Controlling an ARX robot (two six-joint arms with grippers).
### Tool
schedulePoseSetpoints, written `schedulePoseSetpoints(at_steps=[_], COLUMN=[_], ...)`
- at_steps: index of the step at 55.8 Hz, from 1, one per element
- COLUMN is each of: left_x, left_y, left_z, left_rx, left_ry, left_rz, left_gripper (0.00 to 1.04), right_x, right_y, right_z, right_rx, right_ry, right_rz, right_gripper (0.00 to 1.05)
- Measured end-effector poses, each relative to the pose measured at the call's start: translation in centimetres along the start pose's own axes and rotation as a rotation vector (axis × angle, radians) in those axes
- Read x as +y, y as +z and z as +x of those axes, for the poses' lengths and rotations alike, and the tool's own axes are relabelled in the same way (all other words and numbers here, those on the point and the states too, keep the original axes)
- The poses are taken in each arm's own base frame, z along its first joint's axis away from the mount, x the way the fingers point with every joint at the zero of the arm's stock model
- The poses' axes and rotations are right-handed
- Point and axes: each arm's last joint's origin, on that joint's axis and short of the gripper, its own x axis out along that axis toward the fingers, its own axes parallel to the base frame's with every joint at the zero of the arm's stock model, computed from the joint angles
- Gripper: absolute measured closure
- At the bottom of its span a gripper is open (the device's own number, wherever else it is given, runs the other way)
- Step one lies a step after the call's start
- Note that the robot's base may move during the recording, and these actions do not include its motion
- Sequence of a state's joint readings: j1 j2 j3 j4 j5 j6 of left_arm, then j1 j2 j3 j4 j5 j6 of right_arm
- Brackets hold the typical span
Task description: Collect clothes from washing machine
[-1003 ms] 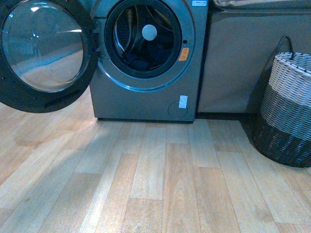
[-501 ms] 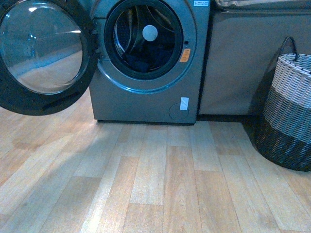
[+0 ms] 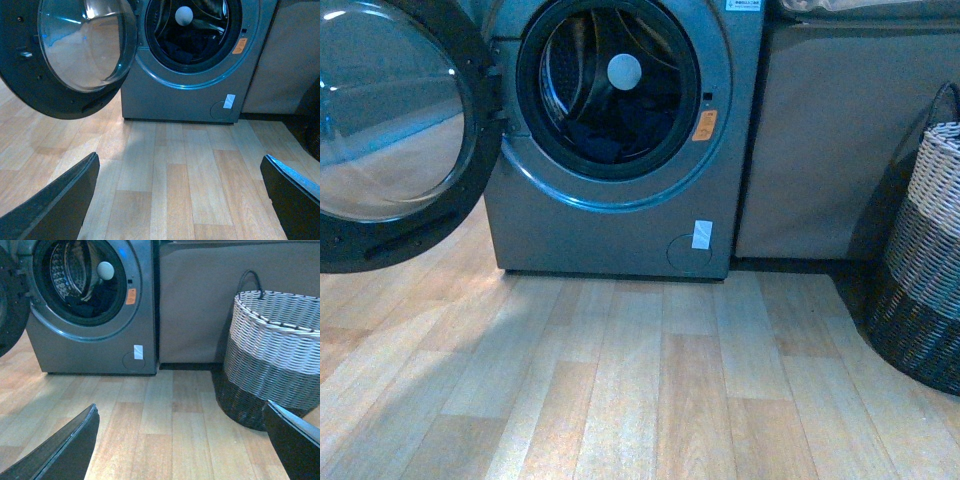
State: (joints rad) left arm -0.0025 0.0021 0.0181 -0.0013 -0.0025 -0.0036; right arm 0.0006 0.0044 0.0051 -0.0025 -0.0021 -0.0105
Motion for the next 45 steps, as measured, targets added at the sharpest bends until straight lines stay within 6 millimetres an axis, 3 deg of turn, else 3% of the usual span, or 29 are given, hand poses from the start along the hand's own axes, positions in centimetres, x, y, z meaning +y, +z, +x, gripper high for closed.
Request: schedulePoseSetpoints(at_steps=[45], left_x=[0.0], left_y=[0.01], left_z=[0.0], left_rx=[-0.001], left_ry=[-0.001], left_rz=[0.0], left_gripper=[0.07], right_x=[0.0], right_y=[0.0], right_z=[0.0], right_rx=[0.0], right_ry=[-0.002], right_rz=[0.0], right_gripper=[0.07])
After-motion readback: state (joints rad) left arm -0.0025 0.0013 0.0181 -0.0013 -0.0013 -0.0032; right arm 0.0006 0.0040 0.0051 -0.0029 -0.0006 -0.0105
